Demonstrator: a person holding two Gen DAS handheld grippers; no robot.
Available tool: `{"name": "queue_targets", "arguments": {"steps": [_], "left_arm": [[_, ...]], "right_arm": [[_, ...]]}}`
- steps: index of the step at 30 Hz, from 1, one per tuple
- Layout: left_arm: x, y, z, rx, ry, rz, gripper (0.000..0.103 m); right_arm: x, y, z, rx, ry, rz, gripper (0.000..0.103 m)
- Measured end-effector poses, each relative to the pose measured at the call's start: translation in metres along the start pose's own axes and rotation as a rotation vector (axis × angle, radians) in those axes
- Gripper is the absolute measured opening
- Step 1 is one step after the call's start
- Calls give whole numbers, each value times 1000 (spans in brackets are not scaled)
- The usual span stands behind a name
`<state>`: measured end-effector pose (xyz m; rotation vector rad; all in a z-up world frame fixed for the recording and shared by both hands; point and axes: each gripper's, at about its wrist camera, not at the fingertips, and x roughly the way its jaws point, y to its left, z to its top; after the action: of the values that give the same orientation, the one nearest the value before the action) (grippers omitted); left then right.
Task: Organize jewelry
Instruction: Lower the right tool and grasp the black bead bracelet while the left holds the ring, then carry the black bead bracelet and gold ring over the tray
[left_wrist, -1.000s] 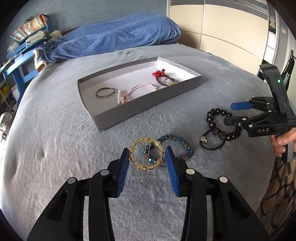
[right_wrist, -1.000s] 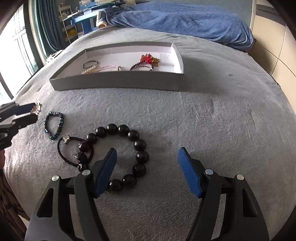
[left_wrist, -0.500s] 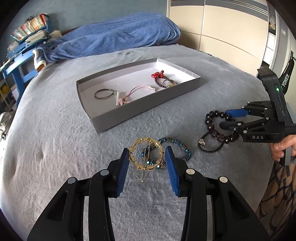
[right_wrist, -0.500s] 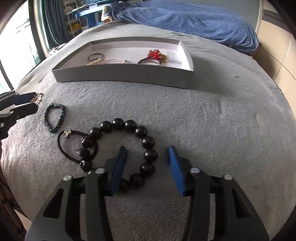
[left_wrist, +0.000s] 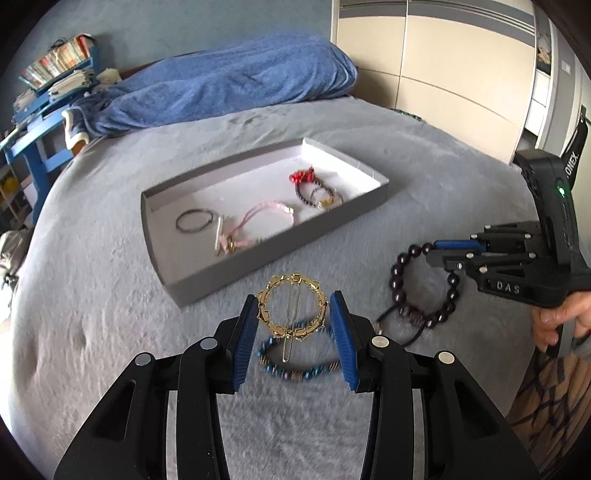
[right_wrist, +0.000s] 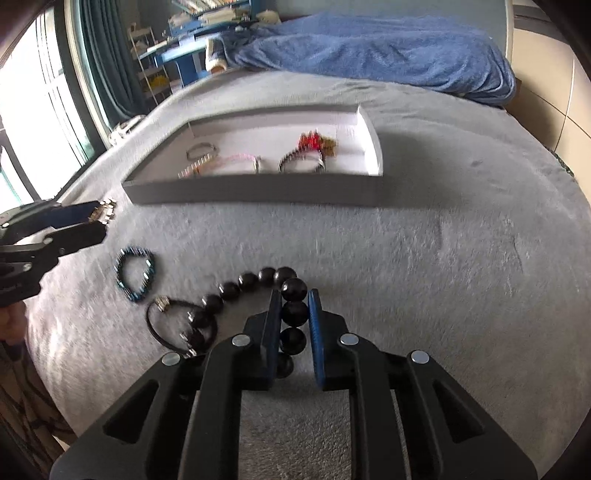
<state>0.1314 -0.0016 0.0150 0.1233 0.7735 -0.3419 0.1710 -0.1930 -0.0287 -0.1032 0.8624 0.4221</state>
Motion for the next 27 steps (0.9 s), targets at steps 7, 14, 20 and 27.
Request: {"name": "queue_targets", "arguments": {"steps": [7,14,20,27], "left_arm": [[-2,3,24,-13,-36,18,41],[10,15,35,-42,-36,34,41],[20,21,43,-48,-38,40,41],[29,29,52,-54,-40,48,41]], "right_arm": [[-23,6,20,3,-96,38,14],[-45,7,44,10,-191,63,14],[-58,2,63,26,-254,72,14],[-66,3,81,22,-295,79,14]]}}
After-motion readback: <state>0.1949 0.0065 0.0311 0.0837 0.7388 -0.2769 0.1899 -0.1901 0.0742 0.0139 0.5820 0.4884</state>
